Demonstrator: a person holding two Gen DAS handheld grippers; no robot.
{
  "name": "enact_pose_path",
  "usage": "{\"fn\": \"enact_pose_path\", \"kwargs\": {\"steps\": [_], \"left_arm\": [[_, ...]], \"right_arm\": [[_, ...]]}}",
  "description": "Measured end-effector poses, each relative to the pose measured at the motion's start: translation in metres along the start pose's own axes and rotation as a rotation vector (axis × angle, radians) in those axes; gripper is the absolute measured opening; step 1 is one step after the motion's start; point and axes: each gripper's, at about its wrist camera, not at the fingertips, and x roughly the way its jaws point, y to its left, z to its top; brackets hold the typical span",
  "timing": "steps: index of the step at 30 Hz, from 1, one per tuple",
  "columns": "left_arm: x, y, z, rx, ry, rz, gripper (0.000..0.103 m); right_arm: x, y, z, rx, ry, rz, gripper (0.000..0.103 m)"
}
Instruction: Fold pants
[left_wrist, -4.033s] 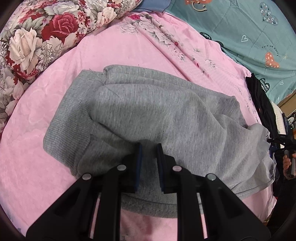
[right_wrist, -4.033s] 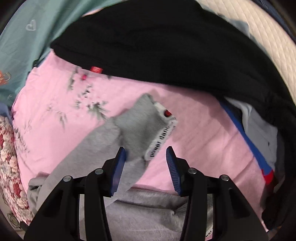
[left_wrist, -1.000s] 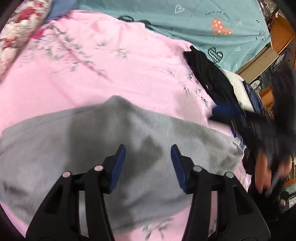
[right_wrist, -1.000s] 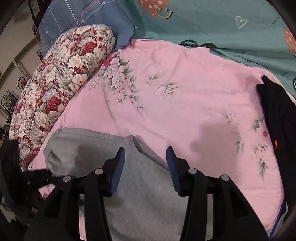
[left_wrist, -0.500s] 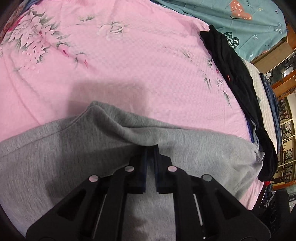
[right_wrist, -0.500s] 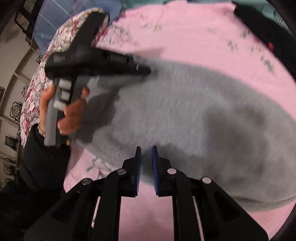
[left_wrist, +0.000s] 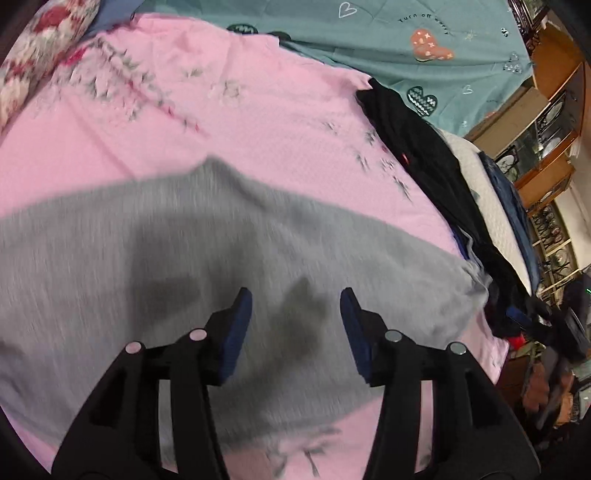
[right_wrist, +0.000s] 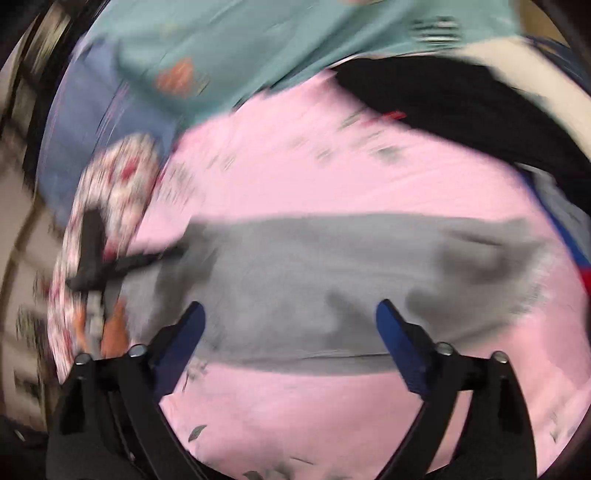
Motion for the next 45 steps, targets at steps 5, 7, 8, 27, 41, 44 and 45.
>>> {"fn": "enact_pose_path", "kwargs": {"steps": [5,7,8,27,41,44,45], "left_arm": [[0.015,0.015,-0.041,-0.025,0.052,0.042,0.05],[0.009,0.016,-0.046,-0.015,0.029,0.031,0.051],[0.008,0.017,-0.046,-0.016,0.031,0.031,0.051],[0.01,0.026,-0.045,-0.023,0.039,0.007,0.051],[-0.001,-0.027,-0.031,0.081,0.072,-0.004,0.048],[0.01,-0.07,-0.012,0.129,0.104,-0.065,0.048],[0.018,-0.086,-0.005,0.139,0.117,-0.087,0.048]], "right_arm": [[-0.011,-0.106,-0.001,0.348,0.031,-0.076,0.095],[0.0,-0.123,-0.002,0.415,0.062,-0.038,0.095],[0.006,-0.126,-0.002,0.425,0.074,-0.023,0.095],[0.06,-0.13,0.021,0.401,0.06,-0.083,0.095],[0.041,-0.103,0.024,0.269,-0.064,-0.178,0.027],[0.031,-0.097,0.025,0.227,-0.096,-0.155,0.027],[0.031,-0.096,0.026,0.22,-0.101,-0.146,0.027]]}}
